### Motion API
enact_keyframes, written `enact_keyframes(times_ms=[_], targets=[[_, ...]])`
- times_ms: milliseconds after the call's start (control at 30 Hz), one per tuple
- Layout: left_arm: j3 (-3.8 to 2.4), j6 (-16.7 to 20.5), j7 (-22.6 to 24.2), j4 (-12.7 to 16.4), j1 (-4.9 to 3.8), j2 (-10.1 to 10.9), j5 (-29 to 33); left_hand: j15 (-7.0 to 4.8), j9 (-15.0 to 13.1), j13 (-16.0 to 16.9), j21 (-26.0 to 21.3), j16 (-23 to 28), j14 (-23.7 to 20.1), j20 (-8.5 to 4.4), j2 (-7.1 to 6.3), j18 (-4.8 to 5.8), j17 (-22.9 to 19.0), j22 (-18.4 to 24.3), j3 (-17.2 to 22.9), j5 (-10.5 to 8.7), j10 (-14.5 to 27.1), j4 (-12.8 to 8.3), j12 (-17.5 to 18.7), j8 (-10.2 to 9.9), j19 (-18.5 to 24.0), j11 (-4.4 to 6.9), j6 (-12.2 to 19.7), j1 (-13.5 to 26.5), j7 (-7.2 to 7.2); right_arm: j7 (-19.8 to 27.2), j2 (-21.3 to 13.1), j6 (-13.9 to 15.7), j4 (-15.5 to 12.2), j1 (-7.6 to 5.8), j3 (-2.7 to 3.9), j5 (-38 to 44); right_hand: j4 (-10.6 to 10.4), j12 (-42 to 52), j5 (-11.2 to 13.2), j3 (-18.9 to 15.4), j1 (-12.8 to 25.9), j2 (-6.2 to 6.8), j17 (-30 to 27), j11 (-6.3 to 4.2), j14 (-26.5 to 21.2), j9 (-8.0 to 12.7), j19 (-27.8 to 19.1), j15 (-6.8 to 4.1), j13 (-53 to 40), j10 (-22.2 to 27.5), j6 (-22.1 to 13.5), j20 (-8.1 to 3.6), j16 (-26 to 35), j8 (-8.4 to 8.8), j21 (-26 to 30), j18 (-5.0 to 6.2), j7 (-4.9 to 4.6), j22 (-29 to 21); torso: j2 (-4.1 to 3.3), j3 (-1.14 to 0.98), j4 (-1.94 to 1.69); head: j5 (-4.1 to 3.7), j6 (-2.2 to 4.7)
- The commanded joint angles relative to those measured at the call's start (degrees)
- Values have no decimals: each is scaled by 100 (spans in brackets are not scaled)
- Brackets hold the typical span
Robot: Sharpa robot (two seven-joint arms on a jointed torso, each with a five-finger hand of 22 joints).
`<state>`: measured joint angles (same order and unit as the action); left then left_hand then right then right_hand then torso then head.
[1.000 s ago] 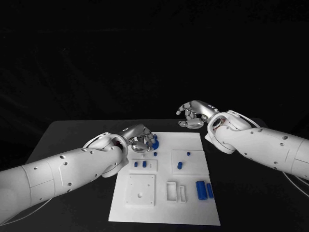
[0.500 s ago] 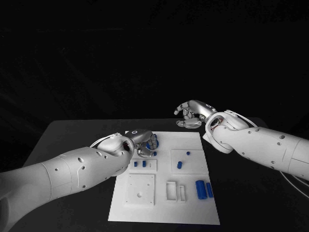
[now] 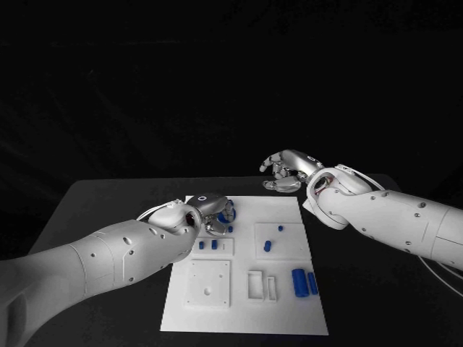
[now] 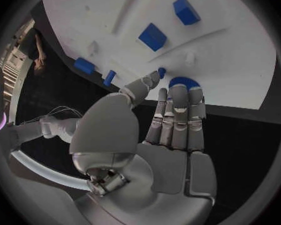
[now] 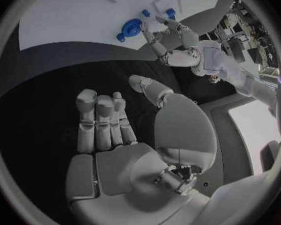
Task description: Assemble the parts on the task board
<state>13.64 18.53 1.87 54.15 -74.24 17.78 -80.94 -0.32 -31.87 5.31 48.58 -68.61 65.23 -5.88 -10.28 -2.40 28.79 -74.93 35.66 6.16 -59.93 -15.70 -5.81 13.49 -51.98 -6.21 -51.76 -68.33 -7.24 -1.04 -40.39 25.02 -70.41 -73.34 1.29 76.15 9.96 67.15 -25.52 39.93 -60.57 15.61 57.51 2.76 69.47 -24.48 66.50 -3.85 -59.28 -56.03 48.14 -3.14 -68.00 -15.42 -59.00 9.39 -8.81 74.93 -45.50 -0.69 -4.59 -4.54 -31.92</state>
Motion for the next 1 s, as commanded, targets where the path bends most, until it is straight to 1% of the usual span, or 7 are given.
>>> enact_keyframes(times_ms=[33,133,167,400,467,767,1000], targets=[[-3,46,134,-20,16,-44,-51,-19,14,-8,40,-54,48,-14,18,-352,17,-122,-1,20,-28,40,28,-24,-63,19,38,-78,10,48,8,-37,-18,0,2,34,20,-4,-14,11,15,-15,-10,-2,-25,8,-6,31,7,37,13,-1,37,-11,25,561,-41,88,6,-1,-4,-14,-9],[-3,72,162,-60,44,-78,-32,-33,16,-7,57,-81,72,-22,28,-355,29,-127,-6,18,-60,40,19,-19,-79,34,26,-82,11,46,7,-36,-28,-1,2,37,20,-4,-14,11,15,-15,-10,-2,-25,8,-6,31,8,37,13,-1,37,-11,25,561,-41,88,2,-1,-6,-21,-15],[-3,73,165,-63,49,-80,-30,-62,19,10,88,-143,129,-33,49,-360,57,-136,-20,7,-156,47,-24,-12,-110,70,11,-76,12,46,7,-36,-29,-1,2,39,20,-4,-14,11,15,-15,-10,-2,-25,8,-6,31,8,37,13,0,37,-11,25,561,-41,88,-1,-1,-4,-23,-16],[-4,77,183,-94,72,-114,-7,-162,64,59,221,-306,159,-113,105,-358,132,-136,-63,4,-510,13,-131,12,-166,167,-56,-80,15,42,-1,-37,-48,-9,2,41,21,-3,-15,11,15,-15,-10,-2,-24,8,-6,31,9,36,14,0,37,-12,25,561,-41,88,-8,0,8,-53,-19],[-4,82,184,-108,73,-124,-7,-194,71,92,258,-350,175,-136,128,-354,150,-137,-67,8,-637,3,-179,35,-178,200,-103,-88,10,40,0,-37,-51,-11,2,42,21,-3,-15,11,15,-15,-10,-2,-24,8,-6,31,9,36,14,0,37,-12,25,561,-41,88,-6,-2,0,-61,-30],[-4,66,194,-246,101,-183,-6,-219,98,142,330,-437,188,-181,169,-336,183,-132,-69,13,-769,-15,-197,71,-182,224,-190,-97,-10,38,1,-34,-66,-23,2,51,21,-3,-16,11,15,-14,-10,-2,-24,8,-5,30,12,35,15,1,37,-13,26,561,-41,89,-3,-2,-8,-85,-36],[-3,-2,190,-316,124,-218,-6,-225,113,156,359,-498,213,-197,205,-327,206,-129,-69,14,-789,-9,-183,81,-185,231,-217,-88,-10,40,5,-37,-70,-26,2,52,20,-2,-16,10,16,-13,-10,-2,-23,8,-5,30,13,34,16,2,37,-14,26,561,-41,89,1,-5,-3,-96,-50]])
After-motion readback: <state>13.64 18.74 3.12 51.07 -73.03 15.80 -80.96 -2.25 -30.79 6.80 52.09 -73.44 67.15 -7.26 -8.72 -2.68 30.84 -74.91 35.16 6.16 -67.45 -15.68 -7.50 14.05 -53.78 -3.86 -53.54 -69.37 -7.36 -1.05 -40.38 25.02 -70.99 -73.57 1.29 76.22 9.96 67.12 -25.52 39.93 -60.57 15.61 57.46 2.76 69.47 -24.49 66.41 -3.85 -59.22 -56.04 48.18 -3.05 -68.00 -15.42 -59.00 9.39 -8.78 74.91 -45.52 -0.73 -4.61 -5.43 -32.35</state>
